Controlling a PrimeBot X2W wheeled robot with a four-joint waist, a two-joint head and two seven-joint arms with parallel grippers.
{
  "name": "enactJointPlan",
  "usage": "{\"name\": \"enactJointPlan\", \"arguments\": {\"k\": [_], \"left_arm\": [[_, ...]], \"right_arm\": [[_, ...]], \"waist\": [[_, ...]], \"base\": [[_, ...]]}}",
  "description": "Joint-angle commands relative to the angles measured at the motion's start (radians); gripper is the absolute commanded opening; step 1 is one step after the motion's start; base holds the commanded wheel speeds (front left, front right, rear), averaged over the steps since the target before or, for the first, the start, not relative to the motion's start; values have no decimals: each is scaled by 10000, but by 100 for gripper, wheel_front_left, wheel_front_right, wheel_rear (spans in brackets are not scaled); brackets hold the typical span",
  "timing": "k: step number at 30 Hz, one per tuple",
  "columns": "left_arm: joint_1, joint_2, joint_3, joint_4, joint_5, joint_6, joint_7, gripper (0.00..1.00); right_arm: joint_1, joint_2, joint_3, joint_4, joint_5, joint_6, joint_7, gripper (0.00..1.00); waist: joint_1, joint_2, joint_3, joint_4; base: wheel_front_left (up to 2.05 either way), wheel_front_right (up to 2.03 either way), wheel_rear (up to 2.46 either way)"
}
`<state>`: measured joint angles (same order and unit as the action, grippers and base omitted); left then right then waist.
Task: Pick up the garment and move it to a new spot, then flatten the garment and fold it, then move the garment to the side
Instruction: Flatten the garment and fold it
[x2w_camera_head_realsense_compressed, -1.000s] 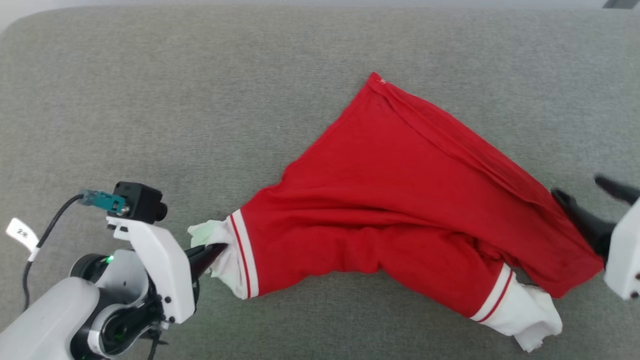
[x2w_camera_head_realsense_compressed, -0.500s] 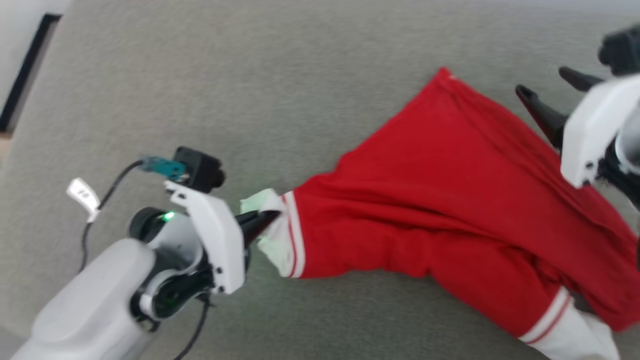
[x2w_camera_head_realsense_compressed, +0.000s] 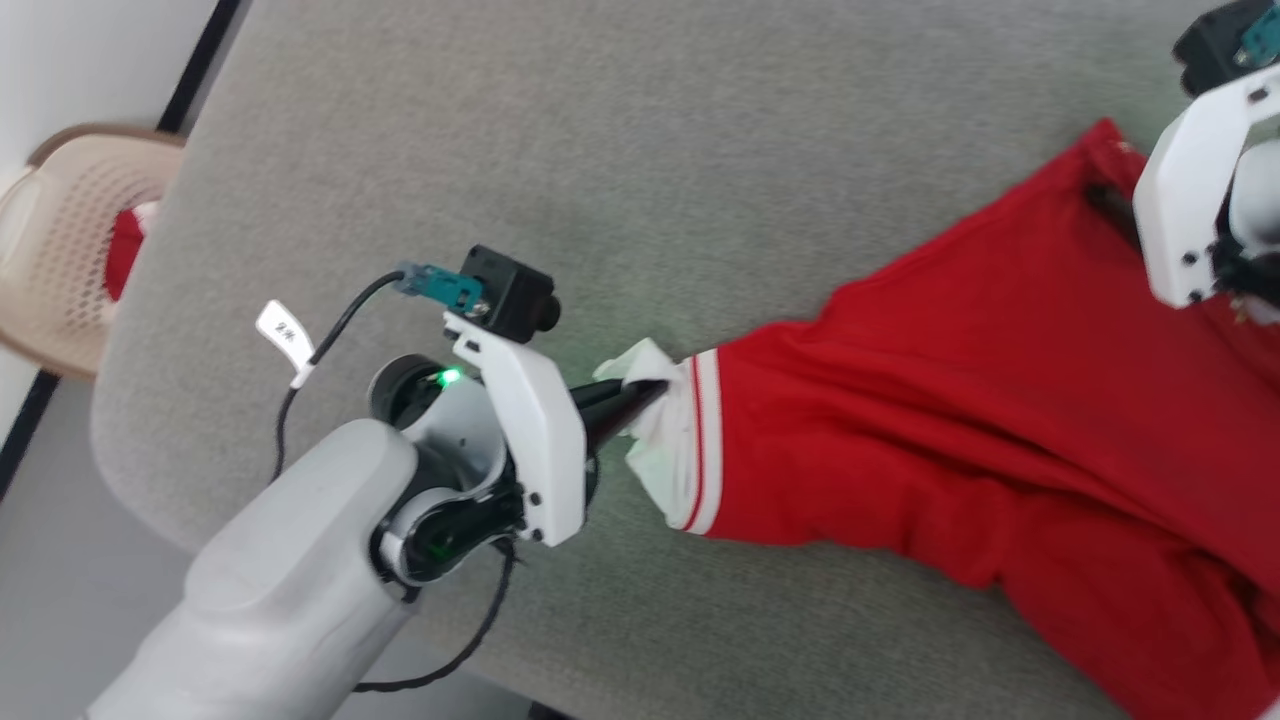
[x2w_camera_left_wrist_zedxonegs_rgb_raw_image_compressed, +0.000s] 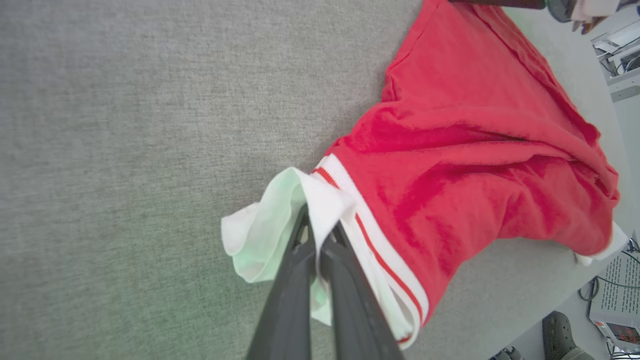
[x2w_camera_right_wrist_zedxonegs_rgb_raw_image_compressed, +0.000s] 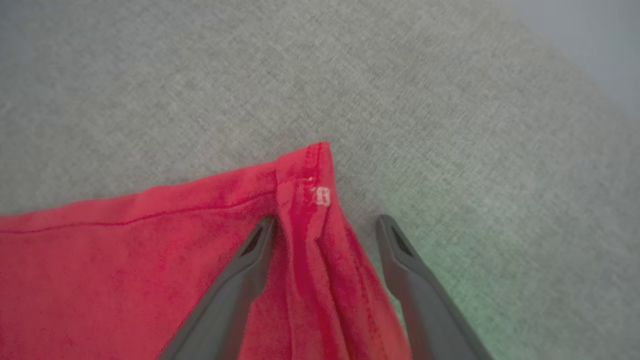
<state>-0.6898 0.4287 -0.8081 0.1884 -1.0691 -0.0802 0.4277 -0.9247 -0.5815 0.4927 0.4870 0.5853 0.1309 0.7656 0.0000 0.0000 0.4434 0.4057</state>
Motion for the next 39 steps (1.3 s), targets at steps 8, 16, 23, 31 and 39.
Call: {"name": "enactJointPlan", "arguments": {"k": [8,16,23,31,39], "left_arm": [[-296,-300,-113,529,-122,-298,-280,0],[-474,48,95,867,-280,-315,-255,0],[-1099,637,524,939,-93,61,-3,0],[-2711,1415,817,1281,453,452,726,0],[-4354,2060,981,1758,1072,621,1319,0]], "right_arm": [[271,-190,2784,1578,1358,37,1491,100],[-675,-987,3421,1367,2519,22,1648,0],[-1579,-1184,2933,676,2883,-14,104,0],[-1708,-1365,2723,73,2884,-9,-965,0],[-1954,-1253,2219,-526,2356,-9,-1485,0]], "waist": [[0,0,406,605],[0,0,142,169],[0,0,-427,-676],[0,0,-1371,-1832],[0,0,-2290,-2976]], "base": [[0,0,0],[0,0,0],[0,0,0],[0,0,0],[0,0,0]]}}
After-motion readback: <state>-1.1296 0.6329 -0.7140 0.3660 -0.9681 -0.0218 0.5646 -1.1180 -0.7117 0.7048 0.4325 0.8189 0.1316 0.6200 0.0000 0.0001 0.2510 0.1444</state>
